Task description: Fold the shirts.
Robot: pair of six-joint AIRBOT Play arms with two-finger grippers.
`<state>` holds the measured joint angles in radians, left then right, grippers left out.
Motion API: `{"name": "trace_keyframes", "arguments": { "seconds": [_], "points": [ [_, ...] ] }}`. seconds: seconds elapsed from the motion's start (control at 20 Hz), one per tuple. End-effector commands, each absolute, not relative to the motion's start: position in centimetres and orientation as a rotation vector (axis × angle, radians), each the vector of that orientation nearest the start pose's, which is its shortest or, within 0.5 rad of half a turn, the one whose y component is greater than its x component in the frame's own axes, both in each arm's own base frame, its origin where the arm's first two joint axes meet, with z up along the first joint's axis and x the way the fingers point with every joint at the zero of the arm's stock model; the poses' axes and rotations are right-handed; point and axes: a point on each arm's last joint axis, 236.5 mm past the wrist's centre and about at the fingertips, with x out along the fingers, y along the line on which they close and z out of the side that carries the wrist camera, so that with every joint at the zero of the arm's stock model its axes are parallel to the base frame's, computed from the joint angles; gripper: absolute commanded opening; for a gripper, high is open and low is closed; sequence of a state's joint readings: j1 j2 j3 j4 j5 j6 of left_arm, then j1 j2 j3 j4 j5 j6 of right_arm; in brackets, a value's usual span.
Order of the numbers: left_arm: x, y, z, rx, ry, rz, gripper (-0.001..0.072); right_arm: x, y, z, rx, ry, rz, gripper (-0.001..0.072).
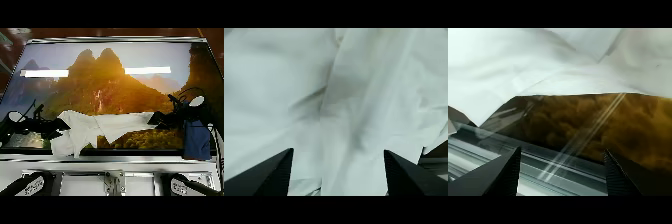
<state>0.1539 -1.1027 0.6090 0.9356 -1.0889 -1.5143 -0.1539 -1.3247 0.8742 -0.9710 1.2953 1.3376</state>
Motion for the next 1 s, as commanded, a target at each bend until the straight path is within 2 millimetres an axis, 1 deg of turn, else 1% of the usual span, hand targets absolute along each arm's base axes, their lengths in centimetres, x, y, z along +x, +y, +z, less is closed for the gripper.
{"name": "trace_keyframes", "arguments": {
  "seconds": [0.0,0.15,0.25,0.3,0.35,0.4,0.45,0.55,0.8,0.85,0.95],
  "points": [
    [26.8,-10.4,-8.3,-0.778,1.435,-0.141,0.0667,29.4,9.3,-6.2,0.543,1.557,0.358,0.063],
    [26.4,-11.2,-9.7,-0.781,1.484,-0.139,0.0666,29.7,9.0,-6.3,0.538,1.545,0.348,0.063],
    [26.6,-11.5,-10.4,-0.802,1.493,-0.13,0.0654,30.0,8.9,-6.4,0.534,1.534,0.341,0.063],
    [27.1,-11.5,-10.6,-0.815,1.476,-0.12,0.06,30.1,8.8,-6.5,0.53,1.531,0.334,0.063],
    [27.8,-11.4,-10.5,-0.828,1.45,-0.11,0.0353,30.2,8.5,-6.6,0.526,1.529,0.318,0.0631],
    [28.3,-11.4,-10.3,-0.848,1.429,-0.104,0.0136,30.3,8.1,-6.9,0.526,1.528,0.287,0.0631],
    [28.7,-11.5,-10.1,-0.868,1.411,-0.101,0.0043,30.5,7.3,-7.3,0.516,1.527,0.239,0.0632],
    [29.0,-11.7,-9.9,-0.865,1.405,-0.114,0.0041,30.8,5.3,-8.0,0.5,1.523,0.152,0.0642],
    [28.5,-12.3,-9.1,-0.831,1.425,-0.184,0.0041,31.9,-0.1,-8.2,0.649,1.453,-0.025,0.0641],
    [28.5,-12.4,-9.0,-0.823,1.42,-0.195,0.0041,32.0,-0.7,-8.2,0.666,1.442,-0.045,0.0641],
    [28.5,-12.4,-8.9,-0.823,1.417,-0.197,0.0041,31.6,-0.8,-8.8,0.679,1.465,-0.052,0.0641]
  ]
}}
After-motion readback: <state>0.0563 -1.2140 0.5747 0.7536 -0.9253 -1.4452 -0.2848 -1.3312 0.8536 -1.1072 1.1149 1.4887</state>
